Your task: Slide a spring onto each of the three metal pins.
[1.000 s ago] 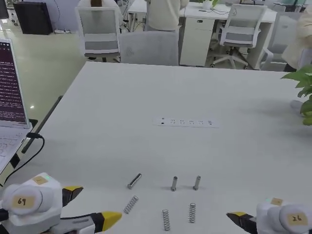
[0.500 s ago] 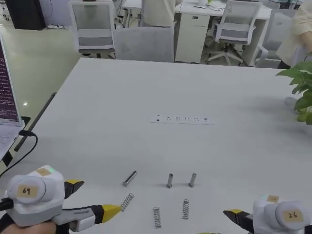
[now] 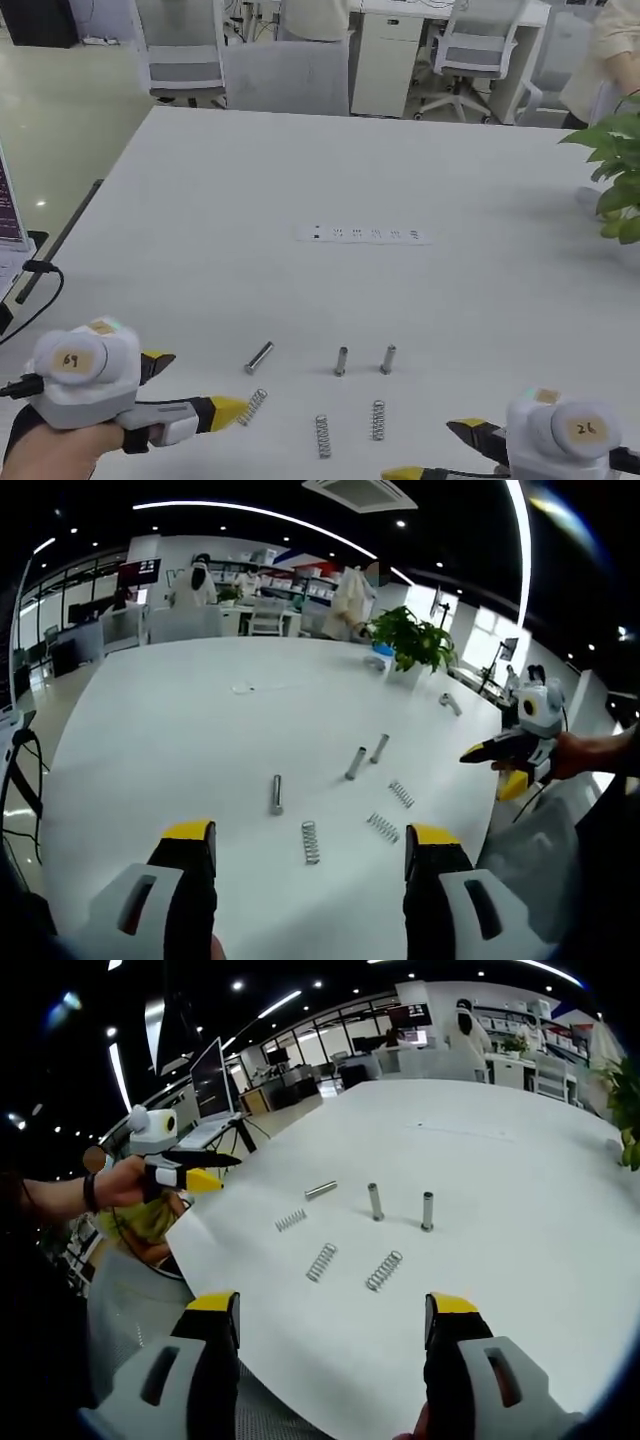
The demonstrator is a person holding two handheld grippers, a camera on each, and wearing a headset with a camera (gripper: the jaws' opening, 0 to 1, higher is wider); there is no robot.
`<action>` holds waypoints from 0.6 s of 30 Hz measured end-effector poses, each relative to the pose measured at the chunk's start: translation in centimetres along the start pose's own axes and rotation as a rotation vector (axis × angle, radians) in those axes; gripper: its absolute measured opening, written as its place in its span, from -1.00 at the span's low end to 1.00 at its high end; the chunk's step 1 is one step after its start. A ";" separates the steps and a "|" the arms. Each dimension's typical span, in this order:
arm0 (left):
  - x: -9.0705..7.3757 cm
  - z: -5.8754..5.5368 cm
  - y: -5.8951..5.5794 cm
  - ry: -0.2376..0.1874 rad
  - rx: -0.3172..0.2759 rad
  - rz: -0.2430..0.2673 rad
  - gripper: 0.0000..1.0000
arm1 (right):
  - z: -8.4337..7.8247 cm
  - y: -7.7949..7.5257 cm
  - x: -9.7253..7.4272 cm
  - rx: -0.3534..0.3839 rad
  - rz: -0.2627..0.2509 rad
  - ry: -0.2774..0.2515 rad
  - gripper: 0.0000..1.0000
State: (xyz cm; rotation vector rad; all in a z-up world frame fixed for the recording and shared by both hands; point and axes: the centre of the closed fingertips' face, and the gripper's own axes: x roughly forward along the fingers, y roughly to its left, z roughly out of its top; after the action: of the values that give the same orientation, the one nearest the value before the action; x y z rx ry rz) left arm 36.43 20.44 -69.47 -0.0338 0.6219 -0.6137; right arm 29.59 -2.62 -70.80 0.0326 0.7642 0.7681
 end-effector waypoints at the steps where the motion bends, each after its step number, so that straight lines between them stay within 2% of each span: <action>1: 0.2 0.1 0.1 0.002 0.004 -0.001 0.47 | 0.0 0.0 0.0 0.000 0.001 0.001 0.48; 11: 2.0 1.2 0.8 0.018 0.031 -0.017 0.44 | 0.0 0.0 0.4 0.000 0.008 0.011 0.48; 13: 2.5 1.6 0.8 0.010 0.031 -0.024 0.43 | 0.1 -0.1 0.3 0.001 0.009 0.010 0.48; 18: 3.5 1.7 0.9 0.022 0.037 -0.032 0.41 | 0.0 -0.1 0.4 0.002 0.010 0.015 0.48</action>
State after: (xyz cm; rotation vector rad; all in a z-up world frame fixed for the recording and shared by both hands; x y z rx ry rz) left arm 40.14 19.03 -70.15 -0.0023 0.6318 -0.6570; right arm 29.87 -2.46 -71.04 0.0328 0.7794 0.7774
